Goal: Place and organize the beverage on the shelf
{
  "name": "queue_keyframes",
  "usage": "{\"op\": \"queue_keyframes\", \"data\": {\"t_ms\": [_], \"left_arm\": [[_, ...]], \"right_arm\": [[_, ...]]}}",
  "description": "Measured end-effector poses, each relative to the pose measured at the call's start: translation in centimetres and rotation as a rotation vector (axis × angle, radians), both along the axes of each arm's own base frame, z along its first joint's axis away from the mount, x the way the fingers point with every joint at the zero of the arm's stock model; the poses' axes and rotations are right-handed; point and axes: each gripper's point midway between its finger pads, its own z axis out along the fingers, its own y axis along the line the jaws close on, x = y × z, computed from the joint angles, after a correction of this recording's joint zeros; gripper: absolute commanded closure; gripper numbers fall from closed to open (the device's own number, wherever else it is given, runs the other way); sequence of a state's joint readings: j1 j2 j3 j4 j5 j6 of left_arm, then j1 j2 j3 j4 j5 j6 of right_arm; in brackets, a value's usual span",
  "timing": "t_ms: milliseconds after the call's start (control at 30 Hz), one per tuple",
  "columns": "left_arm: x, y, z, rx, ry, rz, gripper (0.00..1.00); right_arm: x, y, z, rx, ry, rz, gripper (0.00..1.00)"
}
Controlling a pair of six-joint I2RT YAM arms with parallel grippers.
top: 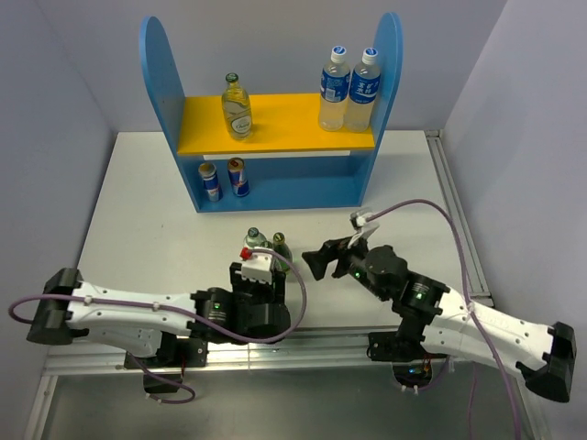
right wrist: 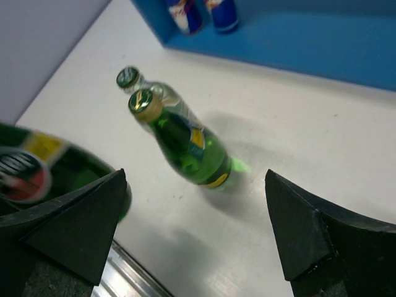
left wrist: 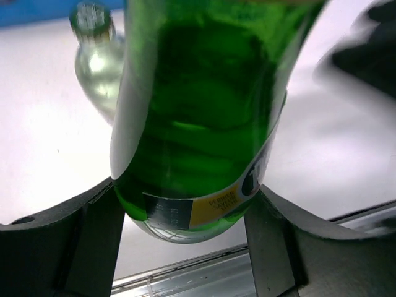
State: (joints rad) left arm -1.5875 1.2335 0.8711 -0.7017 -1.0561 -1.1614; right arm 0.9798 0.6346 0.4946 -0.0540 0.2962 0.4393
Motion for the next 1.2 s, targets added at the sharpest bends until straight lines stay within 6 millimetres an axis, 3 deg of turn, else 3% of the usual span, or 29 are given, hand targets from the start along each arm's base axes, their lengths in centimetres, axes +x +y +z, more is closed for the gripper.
{"op": "queue_keyframes", "data": {"t_ms": [67,200,367,533,667,1033,1200], "left_arm": [[0.2,-0.1,2.9,-0.020,-0.026,-0.038,1.00],[1.1,0.2,5.8,-0.005,-0.066,-0.063,1.00],[3.4,1.4,7.3,0.049,-0.096,-0.067,1.00],[5.4,2.7,8.5,0.073,-0.119,-0.057,1.00],[6.0,2.8,8.7,0.096,-0.126,-0.074,1.00],[6.5,2.6,8.6,0.127,-0.120,-0.125,1.00],[6.6,2.6,8.6,0.136,-0.118,-0.133,1.00]], "right_arm": [[-0.7,1.3,-1.2,-0.024,0.026,0.029,0.00],[-1.7,3.5,-4.5,-0.078,0.077,0.069,0.00],[-1.8,5.1,-9.1,-0.164,0.130,0.069,0.00],[-0.8,6.5,-11.6,-0.199,0.135,0.048,0.00],[-0.2,7.5,-12.7,-0.218,0.129,0.033,0.00],[2.7,9.5,-12.8,-0.196,0.045,-0.058,0.01],[3.6,9.9,-14.0,-0.219,0.024,-0.092,0.17]]}}
